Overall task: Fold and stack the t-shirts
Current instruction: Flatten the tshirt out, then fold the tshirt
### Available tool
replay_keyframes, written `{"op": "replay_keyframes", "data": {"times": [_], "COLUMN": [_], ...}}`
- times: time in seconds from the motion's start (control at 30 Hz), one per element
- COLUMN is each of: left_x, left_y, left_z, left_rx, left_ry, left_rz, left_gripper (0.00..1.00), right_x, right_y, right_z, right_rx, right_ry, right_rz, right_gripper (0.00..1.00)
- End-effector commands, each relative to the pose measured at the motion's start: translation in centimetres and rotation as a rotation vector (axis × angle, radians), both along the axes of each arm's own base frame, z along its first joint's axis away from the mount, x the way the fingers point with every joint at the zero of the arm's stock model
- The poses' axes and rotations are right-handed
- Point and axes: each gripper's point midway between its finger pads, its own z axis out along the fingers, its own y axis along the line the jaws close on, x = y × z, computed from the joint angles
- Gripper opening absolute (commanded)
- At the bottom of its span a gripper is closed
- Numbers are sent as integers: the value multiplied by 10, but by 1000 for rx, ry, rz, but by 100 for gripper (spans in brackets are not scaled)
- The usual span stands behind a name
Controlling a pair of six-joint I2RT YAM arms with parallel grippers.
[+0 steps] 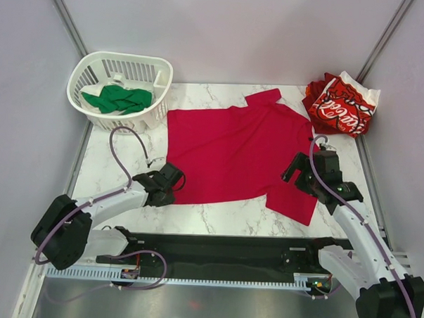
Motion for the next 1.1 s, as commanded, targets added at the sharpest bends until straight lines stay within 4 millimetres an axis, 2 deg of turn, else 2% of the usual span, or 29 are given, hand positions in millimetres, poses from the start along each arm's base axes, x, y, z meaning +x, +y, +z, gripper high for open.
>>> {"op": "replay_keyframes", "data": {"times": [0.0, 0.03, 0.07, 0.1, 0.17, 0.23, 0.27, 0.33, 0.47, 0.5, 0.6, 0.7, 0.83, 0.87, 1.07], "left_x": [27, 27, 29, 32, 32, 34, 33, 34, 34, 34, 33, 33, 33, 33, 33], "left_y": [-12, -10, -10, -9, -2, -2, -1, -2, -1, -1, -1, -1, -1, -1, -1], "left_z": [9, 9, 12, 17, 17, 19, 18, 22, 24, 24, 25, 25, 24, 24, 23], "left_rx": [-26, -18, -22, -31, -35, -67, -67, -77, -85, -85, -91, -94, -92, -92, -88], "left_ry": [-90, -95, -112, -138, -151, -166, -167, -184, -202, -203, -210, -214, -212, -212, -204], "left_rz": [-52, -54, -52, -48, -39, -39, -36, -37, -35, -36, -38, -42, -41, -40, -40], "left_gripper": [17, 7, 3, 2, 2, 2, 2, 2, 2, 2, 2, 2, 2, 2, 2], "right_x": [-7, -8, -12, -21, -24, -41, -44, -56, -68, -74, -85, -92, -94, -94, -100], "right_y": [-5, -13, -17, -24, -44, -69, -89, -100, -70, -60, -50, -41, -37, -36, -32], "right_z": [-15, -18, -24, -30, -29, -22, -20, -15, -49, -64, -86, -100, -107, -108, -130], "right_rx": [19, -4, -21, -52, -124, -222, -319, -400, -283, -229, -182, -132, -96, -87, -56], "right_ry": [84, 105, 147, 201, 237, 301, 309, 378, 518, 552, 602, 635, 628, 622, 642], "right_rz": [-96, -152, -183, -212, -343, -478, -578, -611, -505, -485, -462, -447, -452, -451, -433], "right_gripper": [98, 98, 98, 98, 98, 98, 98, 98, 98, 98, 94, 90, 84, 78, 61]}}
